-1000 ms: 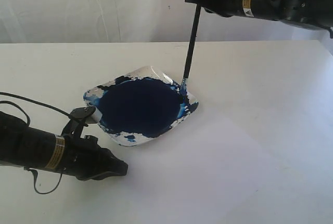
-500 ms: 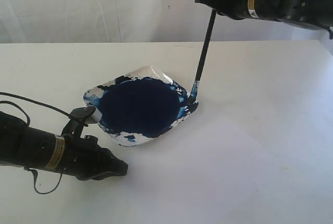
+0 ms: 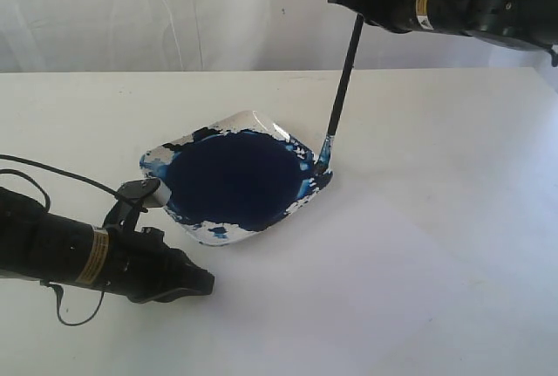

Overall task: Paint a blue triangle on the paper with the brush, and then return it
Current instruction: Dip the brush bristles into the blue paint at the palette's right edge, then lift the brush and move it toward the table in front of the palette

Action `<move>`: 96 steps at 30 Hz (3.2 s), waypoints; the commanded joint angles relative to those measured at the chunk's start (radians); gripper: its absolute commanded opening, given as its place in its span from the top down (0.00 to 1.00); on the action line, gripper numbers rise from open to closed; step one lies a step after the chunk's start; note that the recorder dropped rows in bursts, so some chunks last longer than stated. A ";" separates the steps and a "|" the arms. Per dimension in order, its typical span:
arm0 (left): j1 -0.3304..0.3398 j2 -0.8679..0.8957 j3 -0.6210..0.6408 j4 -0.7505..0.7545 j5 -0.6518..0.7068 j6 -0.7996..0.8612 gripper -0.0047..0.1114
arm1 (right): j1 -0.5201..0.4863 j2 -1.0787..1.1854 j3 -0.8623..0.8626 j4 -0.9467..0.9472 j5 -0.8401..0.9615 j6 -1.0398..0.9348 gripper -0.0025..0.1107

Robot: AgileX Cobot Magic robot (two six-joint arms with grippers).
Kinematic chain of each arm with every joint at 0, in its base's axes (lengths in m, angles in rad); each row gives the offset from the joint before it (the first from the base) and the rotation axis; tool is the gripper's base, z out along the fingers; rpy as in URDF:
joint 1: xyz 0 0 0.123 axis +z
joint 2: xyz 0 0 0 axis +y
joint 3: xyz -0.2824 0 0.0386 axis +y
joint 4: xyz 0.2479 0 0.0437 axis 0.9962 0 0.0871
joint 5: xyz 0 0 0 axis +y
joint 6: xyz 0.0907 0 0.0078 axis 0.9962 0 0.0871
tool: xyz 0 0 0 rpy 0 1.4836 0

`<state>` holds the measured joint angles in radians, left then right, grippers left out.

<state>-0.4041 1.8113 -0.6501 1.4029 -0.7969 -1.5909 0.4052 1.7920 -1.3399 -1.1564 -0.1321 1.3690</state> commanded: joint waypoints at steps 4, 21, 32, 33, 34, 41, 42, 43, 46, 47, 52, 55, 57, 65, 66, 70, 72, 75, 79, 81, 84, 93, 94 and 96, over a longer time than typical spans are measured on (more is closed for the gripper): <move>-0.003 -0.001 -0.001 -0.001 0.005 0.002 0.96 | -0.007 -0.019 0.003 0.001 -0.081 0.048 0.98; -0.003 -0.001 -0.001 -0.001 0.005 0.002 0.96 | -0.007 -0.032 0.003 -0.005 -0.002 0.048 0.98; -0.003 -0.001 -0.001 -0.001 0.005 0.002 0.96 | -0.007 0.006 0.003 -0.005 0.004 0.048 0.98; -0.003 -0.001 -0.001 -0.001 0.005 0.002 0.96 | -0.007 0.010 0.003 -0.005 0.004 0.048 0.98; -0.003 -0.001 -0.001 -0.001 0.005 0.002 0.96 | -0.007 0.013 0.003 -0.005 0.007 0.048 0.98; -0.003 -0.001 -0.001 -0.001 0.005 0.002 0.96 | -0.007 0.019 0.003 -0.005 0.005 0.048 0.98; -0.003 -0.001 -0.001 -0.001 0.005 0.002 0.96 | -0.007 0.019 0.003 -0.005 0.003 0.048 0.98; -0.003 -0.001 -0.001 -0.001 0.005 0.002 0.96 | -0.007 0.017 0.003 -0.005 0.003 0.048 0.98; -0.003 -0.001 -0.001 -0.001 0.005 0.002 0.96 | -0.007 0.001 0.003 -0.005 0.003 0.048 0.98; -0.003 -0.001 -0.001 -0.001 0.005 0.002 0.96 | -0.007 -0.008 0.003 -0.005 0.003 0.048 0.98; -0.003 -0.001 -0.001 -0.001 0.005 0.002 0.96 | -0.007 -0.058 0.003 -0.005 0.003 0.048 0.98; -0.003 -0.001 -0.001 -0.001 0.005 0.002 0.96 | -0.007 -0.084 0.003 -0.005 0.003 0.050 0.98; -0.003 -0.001 -0.001 -0.001 0.005 0.002 0.96 | -0.007 -0.098 0.003 -0.005 0.001 0.074 0.98; -0.003 -0.001 -0.001 -0.001 0.005 0.002 0.96 | -0.007 -0.179 0.034 -0.009 -0.012 0.102 0.98; -0.003 -0.001 -0.001 -0.001 0.005 0.002 0.96 | -0.007 -0.197 0.052 -0.017 -0.015 0.102 0.98; -0.003 -0.001 -0.001 -0.001 0.005 0.002 0.96 | -0.007 -0.273 0.151 -0.027 -0.072 0.128 0.98; -0.003 -0.001 -0.001 -0.001 0.005 0.002 0.96 | -0.007 -0.321 0.210 -0.031 -0.156 0.152 0.98; -0.003 -0.001 -0.001 -0.001 0.005 0.002 0.96 | -0.007 -0.375 0.262 -0.138 -0.280 0.266 0.98; -0.003 -0.001 -0.001 -0.001 0.005 0.002 0.96 | -0.007 -0.435 0.283 -0.448 -0.444 0.533 0.98; -0.003 -0.001 -0.001 -0.001 0.005 0.002 0.96 | -0.007 -0.440 0.283 -0.467 -0.494 0.545 0.98; -0.003 -0.001 -0.001 -0.001 0.005 0.002 0.96 | -0.007 -0.440 0.283 -0.532 -0.505 0.613 0.98; -0.003 -0.001 -0.001 -0.001 0.005 0.002 0.96 | -0.005 -0.362 0.284 -0.579 -0.593 0.656 0.98; -0.003 -0.001 -0.001 -0.001 0.005 0.002 0.96 | -0.005 -0.350 0.284 -0.577 -0.593 0.656 0.98; -0.003 -0.001 -0.001 -0.001 0.005 0.002 0.96 | -0.005 -0.327 0.284 -0.564 -0.593 0.656 0.98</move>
<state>-0.4041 1.8113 -0.6501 1.4029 -0.7969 -1.5909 0.4035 1.4405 -1.0603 -1.7309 -0.7205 2.0112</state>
